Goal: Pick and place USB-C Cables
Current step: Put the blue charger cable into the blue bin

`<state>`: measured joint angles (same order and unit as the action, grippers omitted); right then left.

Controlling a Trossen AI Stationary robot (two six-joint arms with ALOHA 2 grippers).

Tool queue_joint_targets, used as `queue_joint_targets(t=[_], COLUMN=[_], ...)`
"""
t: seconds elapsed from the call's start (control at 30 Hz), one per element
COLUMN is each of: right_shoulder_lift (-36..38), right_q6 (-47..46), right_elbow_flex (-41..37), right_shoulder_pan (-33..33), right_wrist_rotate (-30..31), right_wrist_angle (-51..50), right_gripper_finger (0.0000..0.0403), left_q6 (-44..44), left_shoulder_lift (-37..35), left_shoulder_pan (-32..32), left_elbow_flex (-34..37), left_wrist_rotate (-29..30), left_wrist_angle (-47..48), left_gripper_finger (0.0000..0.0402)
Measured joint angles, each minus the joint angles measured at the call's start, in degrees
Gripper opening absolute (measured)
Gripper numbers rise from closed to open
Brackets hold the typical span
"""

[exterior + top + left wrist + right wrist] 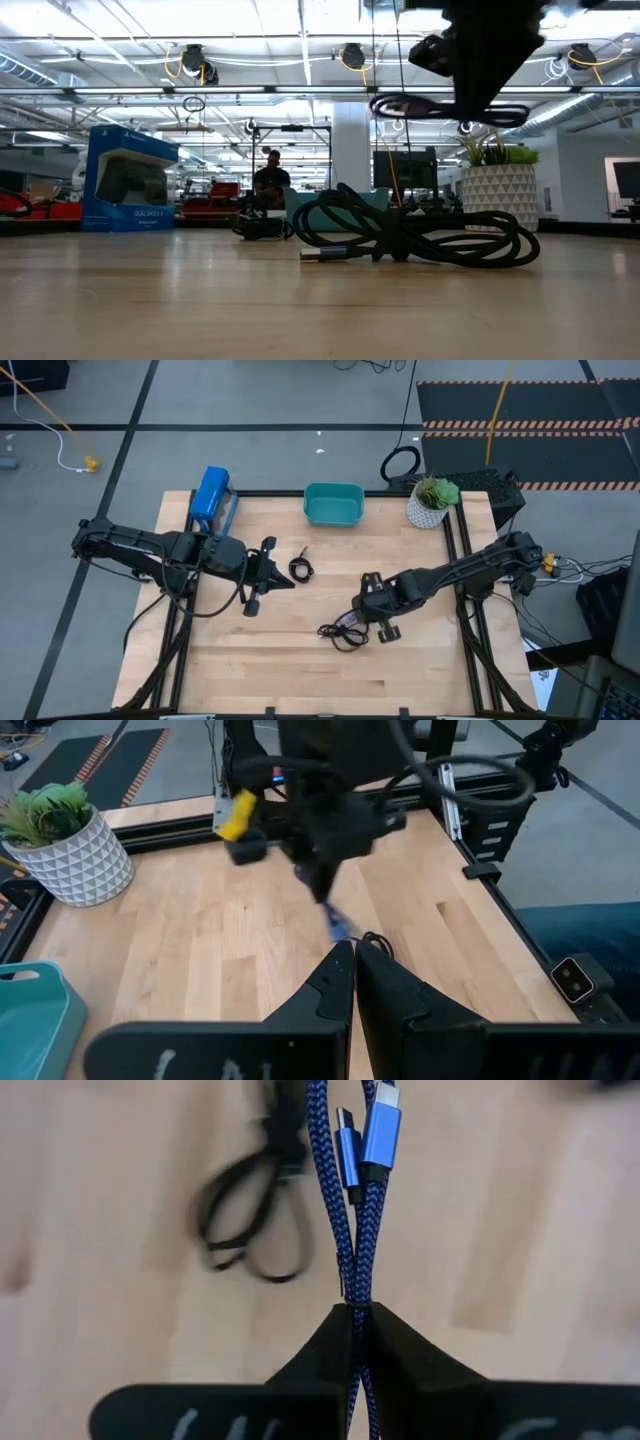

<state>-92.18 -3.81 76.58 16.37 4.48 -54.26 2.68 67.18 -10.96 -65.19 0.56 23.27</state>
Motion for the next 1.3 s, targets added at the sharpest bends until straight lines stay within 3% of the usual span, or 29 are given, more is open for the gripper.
queue_joint_targets(t=[0.53,1.0,1.2,1.3], right_shoulder_lift=[0.02,0.02,0.02,0.02], right_q6=[-21.34,-18.53,-16.06,-13.3], right_elbow_flex=[-0.04,-0.09,-0.09,0.08], right_shoulder_pan=[-4.38,-4.62,-7.73,-11.88], right_wrist_rotate=[18.44,15.81,9.31,2.52], right_wrist_angle=[-0.54,8.55,9.91,8.48], right_gripper_finger=[0.0013,0.0015,0.0015,0.0015], left_q6=[-2.93,-3.2,-4.02,-4.33], left_shoulder_lift=[0.0,0.0,0.0,0.0], left_shoulder_pan=[-0.4,-1.62,-1.62,-1.62], left_elbow_flex=[0.07,0.87,0.92,0.92], left_wrist_rotate=[0.07,0.02,0.42,2.62], left_wrist_angle=[0.84,2.88,7.13,8.35], left_gripper_finger=[0.0019,0.0019,0.0019,0.0019])
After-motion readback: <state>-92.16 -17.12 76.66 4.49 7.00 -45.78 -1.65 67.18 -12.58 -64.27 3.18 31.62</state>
